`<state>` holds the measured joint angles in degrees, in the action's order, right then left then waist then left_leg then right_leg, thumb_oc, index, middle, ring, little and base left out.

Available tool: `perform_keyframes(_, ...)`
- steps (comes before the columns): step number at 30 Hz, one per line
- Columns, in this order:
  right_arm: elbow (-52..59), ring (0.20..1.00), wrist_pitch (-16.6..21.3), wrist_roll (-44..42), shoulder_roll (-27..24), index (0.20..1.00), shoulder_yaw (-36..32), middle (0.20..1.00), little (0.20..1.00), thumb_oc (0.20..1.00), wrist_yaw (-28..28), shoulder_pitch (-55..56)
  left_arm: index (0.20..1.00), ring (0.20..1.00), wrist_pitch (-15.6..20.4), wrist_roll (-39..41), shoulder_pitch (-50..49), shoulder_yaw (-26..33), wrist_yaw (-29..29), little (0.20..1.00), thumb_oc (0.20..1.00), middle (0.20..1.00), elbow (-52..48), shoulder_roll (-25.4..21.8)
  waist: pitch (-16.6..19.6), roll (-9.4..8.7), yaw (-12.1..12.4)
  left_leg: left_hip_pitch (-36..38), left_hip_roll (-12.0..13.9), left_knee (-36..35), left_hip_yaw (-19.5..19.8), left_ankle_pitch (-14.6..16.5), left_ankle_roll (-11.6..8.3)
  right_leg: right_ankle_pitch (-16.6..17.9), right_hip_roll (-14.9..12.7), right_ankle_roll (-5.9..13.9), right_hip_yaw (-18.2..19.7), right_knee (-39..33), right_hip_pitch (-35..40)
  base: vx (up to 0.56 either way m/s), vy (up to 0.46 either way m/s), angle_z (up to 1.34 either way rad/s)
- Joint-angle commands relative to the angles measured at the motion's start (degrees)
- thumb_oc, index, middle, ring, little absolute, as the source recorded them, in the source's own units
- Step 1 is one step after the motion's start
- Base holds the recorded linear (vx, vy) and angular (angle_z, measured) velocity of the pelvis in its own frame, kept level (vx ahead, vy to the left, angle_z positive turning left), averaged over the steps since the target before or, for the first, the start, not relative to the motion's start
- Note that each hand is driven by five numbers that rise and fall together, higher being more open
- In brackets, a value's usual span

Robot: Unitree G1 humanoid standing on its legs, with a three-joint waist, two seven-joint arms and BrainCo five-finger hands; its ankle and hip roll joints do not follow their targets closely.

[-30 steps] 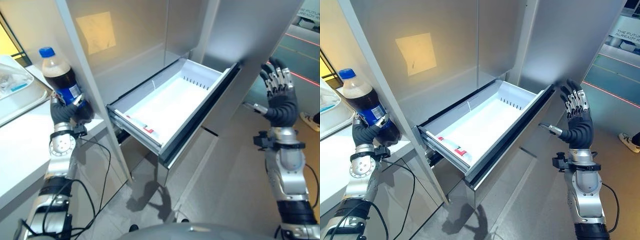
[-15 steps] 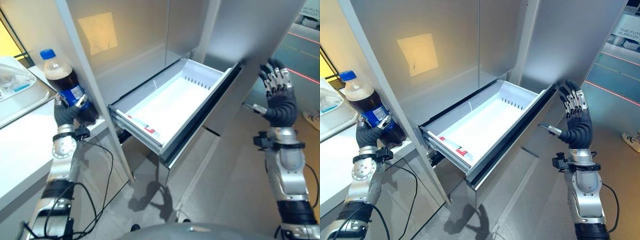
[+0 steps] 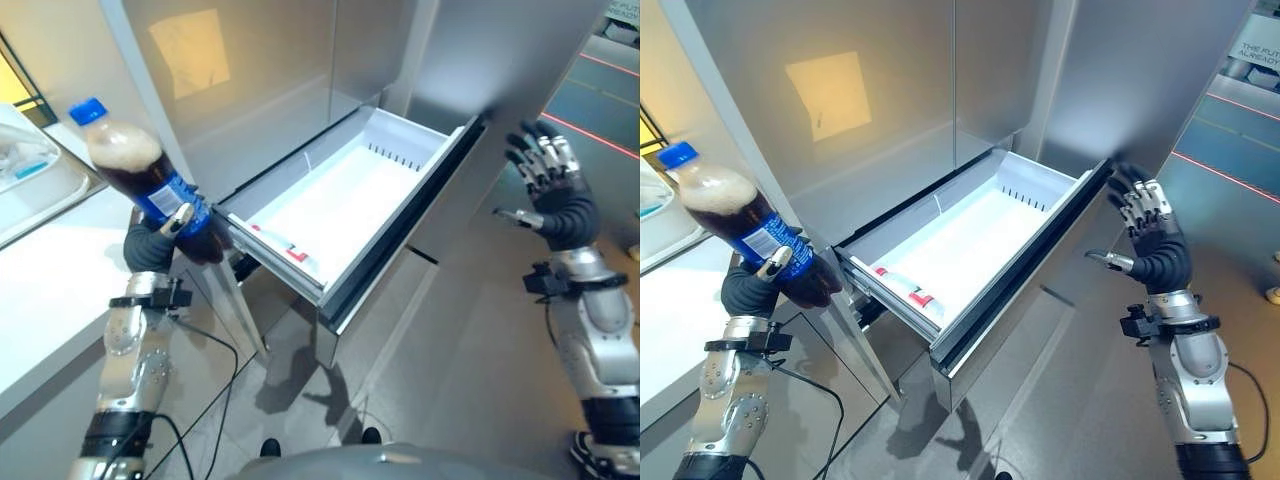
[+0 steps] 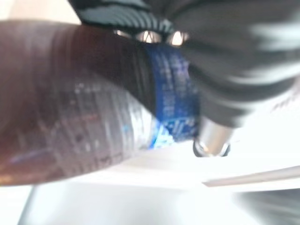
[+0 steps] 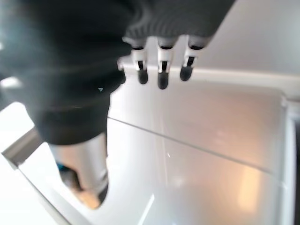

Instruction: Take the drinks into the refrigerator

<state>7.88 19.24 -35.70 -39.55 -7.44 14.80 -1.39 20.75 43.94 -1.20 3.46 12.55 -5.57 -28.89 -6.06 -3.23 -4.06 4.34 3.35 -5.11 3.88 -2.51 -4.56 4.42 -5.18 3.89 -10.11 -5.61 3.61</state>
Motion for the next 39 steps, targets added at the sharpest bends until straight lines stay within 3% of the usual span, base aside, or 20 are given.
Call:
perform_keyframes(1, -1.0, 1.0, -2.0, -14.6, -5.3, 1.0, 4.8, 1.0, 1.0, 1.0, 8.3, -4.9, 0.2, 0.2, 2.1, 4.6, 7.1, -5.0, 9.1, 0.2, 0.2, 0.2, -8.8, -9.1, 1.0, -0.91, -0.5, 0.8, -3.9, 0.1, 2.7, 4.1, 4.34, -5.1, 1.8, -0.37, -1.2, 1.6, 3.8, 0.0, 0.0, 0.0)
perform_keyframes(4, -2.2, 1.0, -3.9, -20.7, -7.3, 1.0, 9.9, 1.0, 1.0, 1.0, 11.2, -8.1, 0.2, 0.2, 0.8, 7.4, 7.9, -8.9, 12.4, 0.2, 0.2, 0.2, -9.7, -13.0, 0.9, -0.98, -0.4, 0.9, -3.8, 0.1, 2.6, 3.9, 4.18, -5.0, 1.8, -0.27, -1.1, 1.7, 3.7, 0.0, 0.0, 0.0)
perform_keyframes(5, -2.1, 1.0, -5.7, -22.6, -12.1, 1.0, 14.6, 1.0, 1.0, 1.0, 13.6, -11.6, 0.2, 0.2, -0.1, 9.3, 8.8, -12.5, 14.5, 0.2, 0.2, 0.2, -10.5, -17.2, 0.9, -0.98, -0.3, 1.0, -3.7, 0.1, 2.3, 3.9, 4.12, -5.0, 1.8, -0.17, -1.0, 1.8, 3.7, 0.0, 0.0, 0.0)
perform_keyframes(8, -5.0, 1.0, -7.1, -26.4, -14.5, 1.0, 23.7, 1.0, 1.0, 1.0, 15.3, -19.1, 0.2, 0.2, -1.2, 12.6, 11.7, -19.5, 16.2, 0.2, 0.2, 0.2, -10.8, -19.8, 1.1, -1.06, 0.1, 1.4, -3.6, 0.1, 2.1, 4.0, 4.04, -4.9, 1.8, -0.09, -0.8, 1.8, 3.8, 0.01, -0.01, -0.03)
perform_keyframes(12, -6.2, 1.0, -8.5, -29.6, -14.2, 1.0, 31.0, 1.0, 1.0, 1.0, 16.4, -25.1, 0.2, 0.2, -2.2, 13.5, 15.3, -25.2, 17.1, 0.2, 0.2, 0.2, -11.8, -22.5, 1.1, -1.02, 0.2, 1.7, -3.5, 0.1, 1.8, 4.1, 3.99, -4.9, 1.8, -0.05, -0.5, 1.9, 3.7, 0.01, -0.01, -0.07)
perform_keyframes(14, -5.8, 1.0, -9.4, -31.0, -12.9, 1.0, 36.2, 1.0, 1.0, 1.0, 17.3, -29.3, 0.2, 0.2, -3.3, 13.9, 19.8, -31.6, 18.4, 0.2, 0.2, 0.2, -11.1, -24.3, 1.1, -0.87, 0.2, 1.8, -3.4, 0.3, 1.5, 4.2, 3.96, -5.1, 1.9, 0.03, -0.2, 2.1, 3.7, 0.01, -0.01, -0.05)
perform_keyframes(18, -7.1, 1.0, -9.8, -31.2, -9.2, 1.0, 39.3, 1.0, 1.0, 1.0, 16.8, -31.8, 0.2, 0.2, -4.2, 12.7, 22.9, -36.2, 18.8, 0.2, 0.2, 0.2, -9.8, -23.9, 1.0, -0.67, 0.4, 2.0, -3.3, 0.5, 0.9, 4.5, 4.06, -5.1, 1.9, 0.08, 0.4, 2.2, 3.6, 0.01, 0.0, -0.02)
perform_keyframes(28, -2.2, 1.0, -15.1, -34.0, -4.8, 1.0, 43.8, 1.0, 1.0, 1.0, 20.5, -27.8, 0.2, 0.2, -4.6, 10.5, 23.7, -37.7, 19.5, 0.2, 0.2, 0.2, -9.4, -21.9, 0.6, -0.51, 0.5, 2.2, -3.1, 0.8, 0.2, 5.0, 4.33, -5.7, 2.1, 0.05, 1.3, 2.8, 3.3, 0.02, -0.004, -0.12)
perform_keyframes(30, 0.3, 1.0, -17.1, -34.9, -6.5, 1.0, 45.5, 1.0, 1.0, 1.0, 22.4, -27.2, 0.2, 0.2, -4.4, 10.1, 23.5, -37.8, 20.0, 0.2, 0.2, 0.2, -9.4, -22.0, 0.6, -0.6, 0.5, 2.2, -3.0, 0.8, 0.3, 5.0, 4.27, -5.9, 2.2, 0.04, 1.3, 2.9, 3.3, 0.0, 0.0, 0.0)
perform_keyframes(39, 1.8, 1.0, -19.3, -36.3, -9.7, 1.0, 48.7, 1.0, 1.0, 1.0, 24.2, -26.2, 0.2, 0.2, -3.4, 8.8, 23.9, -38.5, 19.8, 0.2, 0.2, 0.2, -9.6, -22.7, 0.5, -0.77, 0.5, 2.2, -3.1, 0.6, 0.8, 4.9, 4.04, -6.0, 2.4, -0.03, 0.7, 2.7, 3.6, 0.0, 0.0, 0.0)
